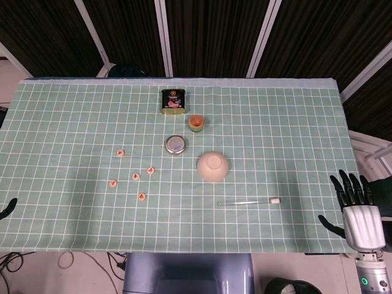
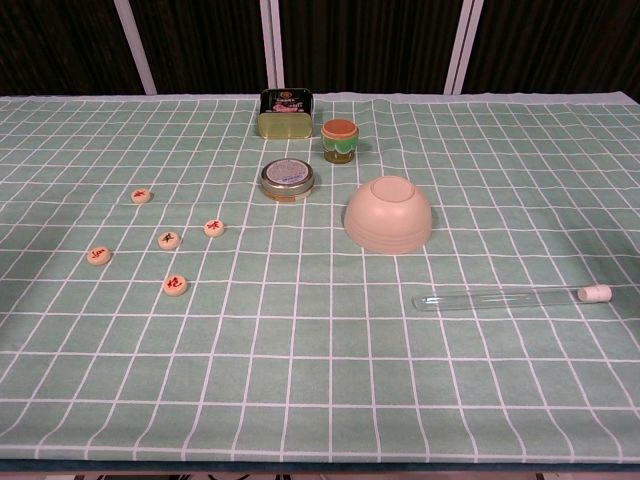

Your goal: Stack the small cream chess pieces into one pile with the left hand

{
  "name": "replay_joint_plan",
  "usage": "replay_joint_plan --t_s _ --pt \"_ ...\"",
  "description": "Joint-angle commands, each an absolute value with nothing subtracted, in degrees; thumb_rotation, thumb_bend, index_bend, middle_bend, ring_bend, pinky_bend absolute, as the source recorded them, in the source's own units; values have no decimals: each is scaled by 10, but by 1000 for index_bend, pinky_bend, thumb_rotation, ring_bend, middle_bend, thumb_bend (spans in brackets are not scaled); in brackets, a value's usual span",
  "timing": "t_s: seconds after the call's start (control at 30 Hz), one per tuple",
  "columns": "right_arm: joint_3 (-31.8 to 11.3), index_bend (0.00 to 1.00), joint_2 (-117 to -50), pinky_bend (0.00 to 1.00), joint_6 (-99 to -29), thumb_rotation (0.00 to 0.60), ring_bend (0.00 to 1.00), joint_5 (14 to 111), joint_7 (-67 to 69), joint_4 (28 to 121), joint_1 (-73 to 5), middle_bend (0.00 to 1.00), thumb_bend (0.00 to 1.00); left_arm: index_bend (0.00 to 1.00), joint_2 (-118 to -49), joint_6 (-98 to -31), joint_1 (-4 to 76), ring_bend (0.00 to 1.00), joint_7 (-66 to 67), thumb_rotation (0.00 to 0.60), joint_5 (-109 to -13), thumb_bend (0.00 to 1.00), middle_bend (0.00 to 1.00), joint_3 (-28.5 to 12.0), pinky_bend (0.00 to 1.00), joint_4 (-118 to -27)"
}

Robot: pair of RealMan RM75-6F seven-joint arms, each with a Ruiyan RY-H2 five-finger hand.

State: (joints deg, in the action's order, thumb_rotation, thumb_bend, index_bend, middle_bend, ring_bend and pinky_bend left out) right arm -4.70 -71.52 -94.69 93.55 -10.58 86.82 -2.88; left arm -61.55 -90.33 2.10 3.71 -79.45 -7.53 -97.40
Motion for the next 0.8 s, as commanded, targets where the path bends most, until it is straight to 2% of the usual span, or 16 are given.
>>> replay_joint_plan --t_s 0.03,0.8 --pt "-47 90 -715 0 -946 600 0 936 -106 868 -29 13 232 79 -616 -904 21 0 37 600 -795 199 0 -75 0 -974" --pt "-48 89 -714 0 -946 600 0 931 -103 872 -28 13 233 81 -621 -898 26 0 37 600 -794 173 0 -75 0 -968"
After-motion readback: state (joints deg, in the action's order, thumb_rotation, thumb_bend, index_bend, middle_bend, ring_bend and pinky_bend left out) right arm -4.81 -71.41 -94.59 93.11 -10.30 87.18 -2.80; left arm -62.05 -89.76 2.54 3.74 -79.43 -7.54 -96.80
